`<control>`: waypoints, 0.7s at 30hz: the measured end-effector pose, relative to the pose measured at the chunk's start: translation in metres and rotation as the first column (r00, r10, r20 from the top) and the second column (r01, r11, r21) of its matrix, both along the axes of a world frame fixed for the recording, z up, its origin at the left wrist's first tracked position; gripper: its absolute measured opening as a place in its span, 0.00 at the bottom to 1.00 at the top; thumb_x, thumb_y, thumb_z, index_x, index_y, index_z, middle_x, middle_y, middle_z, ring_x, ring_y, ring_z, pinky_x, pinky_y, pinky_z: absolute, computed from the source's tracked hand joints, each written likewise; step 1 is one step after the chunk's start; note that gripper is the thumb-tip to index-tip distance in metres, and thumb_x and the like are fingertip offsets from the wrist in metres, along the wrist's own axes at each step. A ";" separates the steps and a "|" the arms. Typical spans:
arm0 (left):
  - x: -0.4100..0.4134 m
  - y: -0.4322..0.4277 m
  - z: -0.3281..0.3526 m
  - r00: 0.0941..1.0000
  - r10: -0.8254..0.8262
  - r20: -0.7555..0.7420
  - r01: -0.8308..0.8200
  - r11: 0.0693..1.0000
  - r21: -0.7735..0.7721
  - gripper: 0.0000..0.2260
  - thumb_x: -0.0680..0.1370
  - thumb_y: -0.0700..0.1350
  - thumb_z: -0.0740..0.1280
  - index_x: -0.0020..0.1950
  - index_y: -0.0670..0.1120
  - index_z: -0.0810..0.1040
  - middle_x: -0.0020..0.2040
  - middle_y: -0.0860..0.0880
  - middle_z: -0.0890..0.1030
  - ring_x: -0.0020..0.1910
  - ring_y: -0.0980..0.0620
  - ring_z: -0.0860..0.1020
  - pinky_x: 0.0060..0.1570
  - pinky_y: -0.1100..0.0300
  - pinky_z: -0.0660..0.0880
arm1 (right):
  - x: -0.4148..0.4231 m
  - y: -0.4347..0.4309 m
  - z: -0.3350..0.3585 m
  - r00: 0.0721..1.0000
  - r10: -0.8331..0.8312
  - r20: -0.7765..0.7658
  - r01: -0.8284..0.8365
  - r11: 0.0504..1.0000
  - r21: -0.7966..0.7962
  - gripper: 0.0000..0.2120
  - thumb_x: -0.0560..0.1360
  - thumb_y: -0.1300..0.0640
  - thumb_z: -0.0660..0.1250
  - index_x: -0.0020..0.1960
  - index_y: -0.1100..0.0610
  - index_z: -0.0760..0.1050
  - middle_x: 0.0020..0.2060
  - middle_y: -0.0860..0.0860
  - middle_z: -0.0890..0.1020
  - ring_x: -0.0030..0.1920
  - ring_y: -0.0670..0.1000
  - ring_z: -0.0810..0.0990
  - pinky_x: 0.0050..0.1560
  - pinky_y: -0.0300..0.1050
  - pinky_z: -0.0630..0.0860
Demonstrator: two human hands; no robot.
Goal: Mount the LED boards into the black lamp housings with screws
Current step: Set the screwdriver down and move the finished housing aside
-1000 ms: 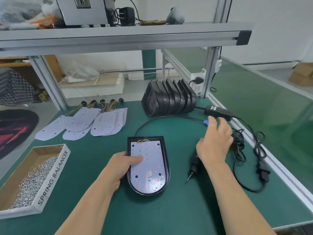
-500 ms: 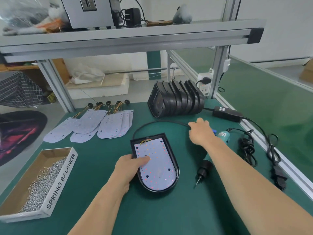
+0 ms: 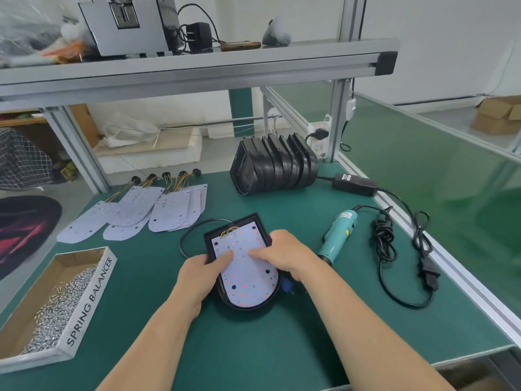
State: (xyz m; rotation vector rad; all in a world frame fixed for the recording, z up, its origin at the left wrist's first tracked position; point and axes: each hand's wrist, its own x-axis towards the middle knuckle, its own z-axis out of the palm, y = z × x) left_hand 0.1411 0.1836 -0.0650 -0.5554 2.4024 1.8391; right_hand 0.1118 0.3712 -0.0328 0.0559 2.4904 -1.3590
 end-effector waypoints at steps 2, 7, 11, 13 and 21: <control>0.000 0.002 0.002 0.999 0.052 0.007 -0.050 0.992 -0.116 0.25 0.75 0.63 0.69 0.31 0.46 0.67 0.23 0.57 0.70 0.27 0.51 0.67 0.30 0.57 0.59 | 0.002 0.002 0.001 0.999 -0.038 -0.032 0.037 0.998 -0.041 0.16 0.71 0.54 0.74 0.52 0.66 0.79 0.49 0.60 0.85 0.46 0.57 0.83 0.47 0.48 0.79; -0.002 -0.003 0.000 0.999 0.026 0.022 -0.022 0.985 -0.174 0.35 0.74 0.74 0.57 0.32 0.42 0.74 0.23 0.52 0.72 0.26 0.50 0.68 0.32 0.56 0.62 | 0.003 0.019 0.010 0.979 -0.153 -0.136 0.141 0.985 -0.095 0.13 0.70 0.54 0.73 0.48 0.63 0.79 0.40 0.53 0.84 0.33 0.49 0.78 0.32 0.39 0.73; -0.004 -0.007 -0.005 1.000 0.025 0.012 -0.022 0.982 -0.185 0.35 0.77 0.72 0.55 0.40 0.43 0.84 0.25 0.51 0.74 0.29 0.49 0.69 0.33 0.56 0.63 | 0.002 0.048 0.023 0.943 -0.284 -0.171 0.248 0.947 -0.206 0.10 0.71 0.54 0.73 0.48 0.58 0.80 0.44 0.54 0.85 0.41 0.52 0.83 0.43 0.49 0.81; -0.006 -0.008 -0.007 1.000 0.029 0.011 -0.027 0.980 -0.196 0.34 0.78 0.70 0.55 0.41 0.42 0.84 0.24 0.51 0.73 0.29 0.49 0.67 0.33 0.56 0.62 | 0.002 0.069 0.030 0.917 -0.350 -0.193 0.297 0.920 -0.257 0.09 0.70 0.55 0.73 0.47 0.59 0.80 0.44 0.55 0.85 0.41 0.54 0.82 0.45 0.53 0.81; -0.017 -0.019 -0.021 0.999 -0.028 -0.023 0.022 0.971 -0.237 0.33 0.80 0.67 0.55 0.41 0.42 0.84 0.25 0.50 0.73 0.28 0.47 0.66 0.33 0.57 0.60 | 0.013 0.170 0.044 0.753 -0.621 -0.220 0.495 0.754 -0.433 0.06 0.72 0.62 0.72 0.38 0.58 0.78 0.34 0.50 0.81 0.35 0.50 0.77 0.37 0.45 0.75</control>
